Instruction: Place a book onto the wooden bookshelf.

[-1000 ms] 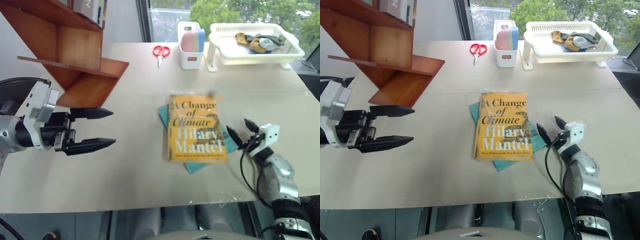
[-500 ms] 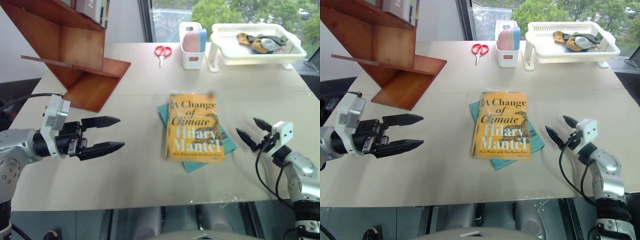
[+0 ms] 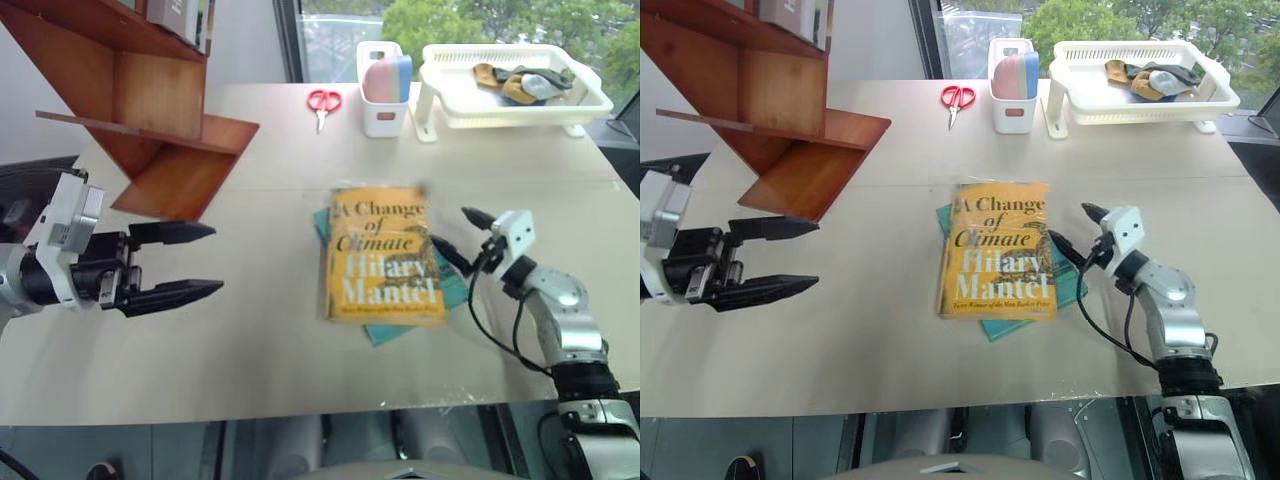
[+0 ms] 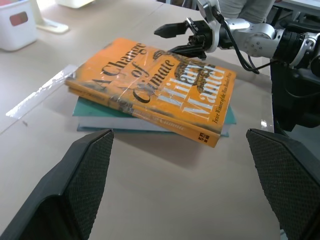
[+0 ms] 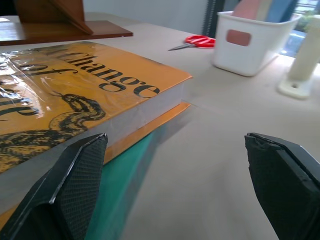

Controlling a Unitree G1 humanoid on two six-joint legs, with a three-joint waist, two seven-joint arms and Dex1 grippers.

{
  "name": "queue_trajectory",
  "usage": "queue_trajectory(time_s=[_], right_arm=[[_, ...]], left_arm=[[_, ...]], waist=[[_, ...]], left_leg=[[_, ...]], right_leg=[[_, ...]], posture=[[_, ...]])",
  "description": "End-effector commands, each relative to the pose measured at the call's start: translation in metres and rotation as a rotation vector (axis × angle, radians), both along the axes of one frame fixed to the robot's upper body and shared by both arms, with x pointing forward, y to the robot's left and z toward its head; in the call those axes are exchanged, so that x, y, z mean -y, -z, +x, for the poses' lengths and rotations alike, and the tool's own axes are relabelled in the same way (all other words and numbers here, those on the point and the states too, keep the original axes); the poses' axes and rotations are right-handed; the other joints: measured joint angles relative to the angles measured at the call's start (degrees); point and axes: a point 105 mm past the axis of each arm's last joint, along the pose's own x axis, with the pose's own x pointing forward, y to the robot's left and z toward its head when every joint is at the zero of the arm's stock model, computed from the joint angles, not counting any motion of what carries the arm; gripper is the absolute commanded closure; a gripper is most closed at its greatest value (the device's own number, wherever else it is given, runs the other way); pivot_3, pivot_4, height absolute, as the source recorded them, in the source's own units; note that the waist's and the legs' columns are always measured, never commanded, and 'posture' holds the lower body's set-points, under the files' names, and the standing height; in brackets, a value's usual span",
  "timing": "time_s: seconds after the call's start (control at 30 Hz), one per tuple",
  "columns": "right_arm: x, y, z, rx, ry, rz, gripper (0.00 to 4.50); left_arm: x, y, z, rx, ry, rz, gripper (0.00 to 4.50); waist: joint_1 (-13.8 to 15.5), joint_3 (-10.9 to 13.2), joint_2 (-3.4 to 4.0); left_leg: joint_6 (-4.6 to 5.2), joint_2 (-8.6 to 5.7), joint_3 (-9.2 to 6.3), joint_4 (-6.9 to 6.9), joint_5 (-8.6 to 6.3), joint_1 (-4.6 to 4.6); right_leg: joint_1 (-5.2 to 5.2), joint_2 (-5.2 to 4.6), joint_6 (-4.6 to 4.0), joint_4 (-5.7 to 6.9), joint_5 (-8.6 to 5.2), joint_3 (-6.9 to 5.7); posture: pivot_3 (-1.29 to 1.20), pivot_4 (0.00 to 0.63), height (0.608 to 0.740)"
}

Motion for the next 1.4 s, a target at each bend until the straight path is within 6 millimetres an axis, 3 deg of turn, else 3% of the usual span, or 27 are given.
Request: queue_trajectory(time_s=[0.03, 0.2, 0.3, 0.43, 0.53, 0.63, 0.7, 0.77, 0.87, 1.0, 1.1, 1.2, 1.4], right_arm=[[-0.028, -0.012, 0.005, 0.052, -0.089, -0.002, 0.0], [-0.046, -0.016, 0.01, 0.066, -0.142, -0.001, 0.0], [-0.046, -0.016, 0.012, 0.069, -0.141, -0.003, 0.0], [-0.026, -0.021, 0.012, 0.08, -0.101, -0.018, 0.0], [0.01, -0.031, 0.006, 0.088, -0.052, -0.046, 0.0], [0.037, -0.047, -0.011, 0.071, -0.08, -0.031, 0.0], [0.044, -0.058, -0.027, 0.046, -0.14, -0.019, 0.0], [0.052, -0.078, -0.054, 0.014, -0.233, -0.004, 0.0], [0.051, -0.103, -0.098, -0.063, -0.4, 0.009, 0.0], [0.044, -0.121, -0.131, -0.153, -0.496, 0.053, 0.0], [0.038, -0.127, -0.142, -0.175, -0.515, 0.044, 0.0], [0.031, -0.131, -0.151, -0.187, -0.547, 0.053, 0.0], [0.03, -0.127, -0.158, -0.224, -0.536, 0.03, 0.0]], left_arm=[[-0.001, -0.01, -0.006, 0.06, -0.01, 0.016, 0.02], [-0.002, -0.005, -0.009, 0.051, -0.027, 0.016, 0.02], [-0.002, -0.003, -0.01, 0.046, -0.036, 0.011, 0.02], [-0.002, 0.006, -0.008, 0.009, -0.069, -0.02, 0.02], [0.0, 0.025, 0.003, -0.05, -0.136, -0.053, 0.02], [0.007, 0.039, 0.015, -0.119, -0.205, -0.147, 0.02], [0.009, 0.044, 0.022, -0.155, -0.244, -0.203, 0.02], [0.016, 0.06, 0.028, -0.243, -0.283, -0.264, 0.02], [0.027, 0.083, 0.041, -0.382, -0.355, -0.359, 0.02], [0.041, 0.094, 0.048, -0.545, -0.374, -0.516, 0.02], [0.043, 0.112, 0.046, -0.625, -0.408, -0.47, 0.02], [0.048, 0.128, 0.051, -0.735, -0.453, -0.586, 0.02], [0.072, 0.128, 0.058, -0.847, -0.395, -0.749, 0.02]], waist=[[-0.1, 0.0, 0.0], [0.1, 0.1, -0.06], [0.1, 0.1, -0.07], [0.1, 0.1, -0.07], [0.2, 0.1, -0.07], [0.8, 0.2, 0.1], [0.8, 0.2, -0.02], [0.3, 0.2, -0.08], [0.7, 0.3, 0.44], [0.2, 0.3, -0.15], [0.2, 0.2, -0.32], [0.5, 0.2, -0.22], [2.3, 0.1, -0.18]], left_leg=[[0.0, 0.04, 0.03, 0.0, 0.0, 0.0], [-0.03, 0.04, 0.05, -0.02, -0.02, -0.01], [-0.03, 0.04, 0.03, -0.02, -0.02, -0.01], [-0.04, 0.04, 0.05, -0.03, -0.02, -0.01], [-0.04, 0.04, 0.05, -0.04, -0.03, -0.01], [0.02, -0.14, 0.06, -0.06, -0.06, -0.05], [0.05, -0.13, 0.01, -0.02, -0.07, -0.15], [0.04, 0.01, -0.04, 0.01, -0.07, -0.17], [0.09, -0.15, -0.07, 0.01, -0.09, -0.25], [0.11, -0.05, -0.12, 0.1, -0.1, -0.27], [0.1, 0.01, -0.23, 0.21, -0.11, -0.34], [0.1, -0.08, -0.2, 0.22, -0.1, -0.33], [0.11, -0.23, -0.51, 0.37, -0.1, -0.56]], right_leg=[[-0.02, 0.01, 0.0, 0.0, 0.0, 0.02], [-0.05, 0.0, 0.0, -0.01, 0.0, 0.02], [-0.05, -0.02, -0.01, 0.0, 0.0, 0.0], [-0.07, -0.08, -0.01, 0.0, 0.0, 0.02], [-0.08, -0.12, -0.01, 0.0, 0.0, 0.02], [-0.06, -0.28, 0.0, -0.03, 0.0, -0.01], [-0.08, -0.37, 0.02, -0.05, 0.01, -0.05], [-0.08, -0.28, 0.02, -0.05, 0.01, -0.07], [-0.06, -0.23, 0.05, -0.1, 0.0, -0.12], [-0.04, -0.07, 0.07, -0.11, 0.01, -0.12], [-0.01, -0.01, 0.07, -0.16, 0.01, -0.23], [0.01, -0.09, 0.07, -0.17, 0.01, -0.2], [0.04, -0.19, 0.08, -0.26, 0.01, -0.57]], posture=[[0.0, 0.15, 0.74], [0.0, 0.15, 0.74], [0.0, 0.15, 0.74], [0.0, 0.15, 0.74], [0.0, 0.15, 0.74], [0.0, 0.15, 0.74], [0.0, 0.15, 0.74], [0.0, 0.15, 0.74], [0.0, 0.15, 0.74], [0.0, 0.15, 0.74], [0.0, 0.15, 0.74], [0.0, 0.15, 0.74], [0.0, 0.15, 0.74]])
